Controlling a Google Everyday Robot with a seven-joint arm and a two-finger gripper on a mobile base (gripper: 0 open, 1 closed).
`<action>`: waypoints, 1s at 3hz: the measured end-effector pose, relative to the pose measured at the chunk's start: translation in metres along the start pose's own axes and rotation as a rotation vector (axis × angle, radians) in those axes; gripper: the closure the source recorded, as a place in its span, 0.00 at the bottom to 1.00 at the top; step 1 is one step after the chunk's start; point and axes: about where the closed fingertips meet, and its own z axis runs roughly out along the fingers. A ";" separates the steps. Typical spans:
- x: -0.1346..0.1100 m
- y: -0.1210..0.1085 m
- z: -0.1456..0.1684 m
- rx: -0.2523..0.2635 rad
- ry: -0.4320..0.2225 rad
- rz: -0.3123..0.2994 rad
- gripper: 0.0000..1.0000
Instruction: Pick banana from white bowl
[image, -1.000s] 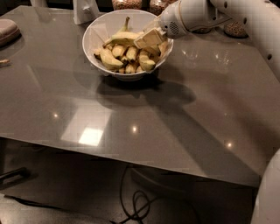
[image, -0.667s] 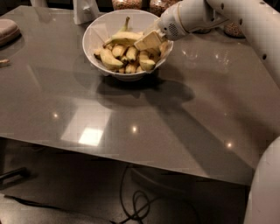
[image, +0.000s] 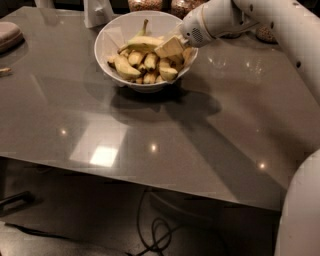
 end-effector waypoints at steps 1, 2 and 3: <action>-0.007 0.002 -0.005 0.012 -0.004 -0.009 0.93; -0.018 0.005 -0.013 0.029 -0.014 -0.020 1.00; -0.032 0.013 -0.031 0.049 -0.054 -0.034 1.00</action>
Offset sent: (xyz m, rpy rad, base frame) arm -0.0133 0.0001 0.0405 0.0023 -0.0697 -0.0263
